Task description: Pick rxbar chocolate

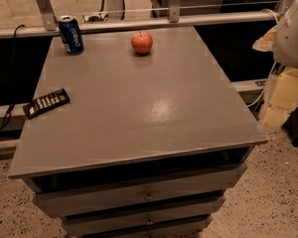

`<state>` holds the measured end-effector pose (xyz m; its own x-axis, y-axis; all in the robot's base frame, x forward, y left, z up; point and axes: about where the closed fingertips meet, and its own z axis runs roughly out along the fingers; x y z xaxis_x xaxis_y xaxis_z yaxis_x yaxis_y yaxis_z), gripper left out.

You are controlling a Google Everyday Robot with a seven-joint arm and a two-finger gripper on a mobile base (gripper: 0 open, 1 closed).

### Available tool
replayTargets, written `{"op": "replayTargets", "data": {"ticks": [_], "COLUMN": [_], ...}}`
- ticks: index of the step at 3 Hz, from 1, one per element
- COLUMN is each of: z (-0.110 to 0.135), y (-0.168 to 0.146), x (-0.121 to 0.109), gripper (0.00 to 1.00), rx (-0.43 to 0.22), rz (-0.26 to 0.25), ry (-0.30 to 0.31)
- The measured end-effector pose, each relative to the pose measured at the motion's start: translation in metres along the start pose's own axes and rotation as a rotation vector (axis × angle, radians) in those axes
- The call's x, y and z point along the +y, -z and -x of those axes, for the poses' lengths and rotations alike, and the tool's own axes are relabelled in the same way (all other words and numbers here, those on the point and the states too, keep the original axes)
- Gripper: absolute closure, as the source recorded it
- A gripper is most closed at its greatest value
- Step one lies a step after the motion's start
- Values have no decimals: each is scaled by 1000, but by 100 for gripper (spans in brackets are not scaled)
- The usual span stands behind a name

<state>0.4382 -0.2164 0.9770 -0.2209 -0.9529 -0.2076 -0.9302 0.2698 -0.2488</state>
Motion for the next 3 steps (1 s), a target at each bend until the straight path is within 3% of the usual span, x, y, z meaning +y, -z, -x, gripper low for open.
{"op": "replayTargets", "data": {"ticks": [1, 2, 3], "z": [0, 34, 98], "y": [0, -28, -78], "x": [0, -21, -38], "gripper": [0, 0, 0], "rx": [0, -92, -232], "rz": [0, 18, 71], "ry": [0, 71, 152]}}
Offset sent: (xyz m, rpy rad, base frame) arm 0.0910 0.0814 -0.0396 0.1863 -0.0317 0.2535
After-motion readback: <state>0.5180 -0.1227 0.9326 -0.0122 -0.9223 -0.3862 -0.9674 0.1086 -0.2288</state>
